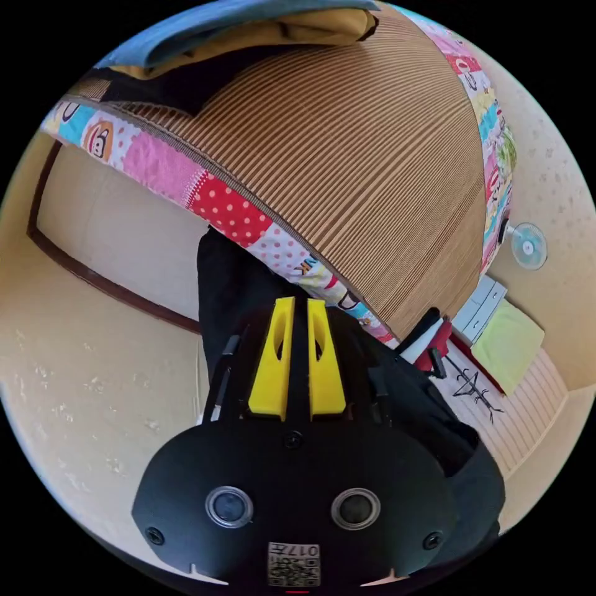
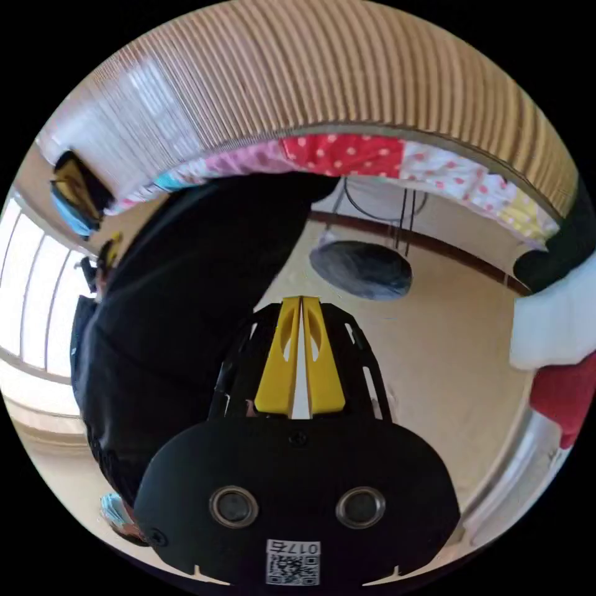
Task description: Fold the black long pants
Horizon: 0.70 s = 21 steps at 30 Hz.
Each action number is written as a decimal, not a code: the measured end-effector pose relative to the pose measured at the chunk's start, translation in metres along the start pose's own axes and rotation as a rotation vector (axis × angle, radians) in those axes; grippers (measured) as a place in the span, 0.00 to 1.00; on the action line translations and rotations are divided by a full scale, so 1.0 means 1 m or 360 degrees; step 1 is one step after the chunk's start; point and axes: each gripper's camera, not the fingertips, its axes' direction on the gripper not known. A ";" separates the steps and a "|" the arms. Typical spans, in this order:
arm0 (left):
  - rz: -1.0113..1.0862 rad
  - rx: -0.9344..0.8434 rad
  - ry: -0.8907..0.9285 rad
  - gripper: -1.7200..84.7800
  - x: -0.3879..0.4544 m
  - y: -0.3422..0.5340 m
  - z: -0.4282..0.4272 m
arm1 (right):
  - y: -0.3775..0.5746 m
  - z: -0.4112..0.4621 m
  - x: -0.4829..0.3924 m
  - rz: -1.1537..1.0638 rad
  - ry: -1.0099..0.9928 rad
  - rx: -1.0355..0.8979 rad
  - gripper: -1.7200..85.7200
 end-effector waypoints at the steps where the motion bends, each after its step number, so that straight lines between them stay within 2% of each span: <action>1: 0.0063 0.0011 -0.0061 0.07 -0.002 0.005 0.000 | -0.009 0.008 -0.006 0.0039 0.0108 -0.0090 0.02; 2: 0.0092 0.0031 -0.0091 0.07 -0.003 0.007 -0.003 | -0.020 0.019 -0.013 0.0131 0.0287 -0.0226 0.02; 4: 0.0192 0.0221 -0.0167 0.06 -0.010 0.017 -0.032 | -0.026 0.020 -0.025 0.0198 0.0416 -0.0240 0.02; 8: 0.0205 0.0652 -0.0068 0.06 -0.042 0.035 -0.109 | -0.024 -0.001 -0.052 0.0113 0.0104 -0.0044 0.03; 11: 0.0082 0.0966 0.0073 0.08 -0.090 0.049 -0.175 | -0.024 -0.006 -0.072 0.0038 -0.0094 -0.0093 0.03; 13: -0.0037 0.1211 0.0153 0.09 -0.133 0.062 -0.225 | -0.024 -0.011 -0.088 0.0003 -0.0080 -0.0098 0.03; 16: -0.0135 0.1411 0.0241 0.11 -0.183 0.073 -0.282 | -0.018 -0.027 -0.113 0.0032 0.0029 0.0089 0.03; 21: -0.0295 0.1696 0.0106 0.15 -0.251 0.087 -0.361 | -0.004 -0.030 -0.139 0.0016 -0.0057 0.0366 0.03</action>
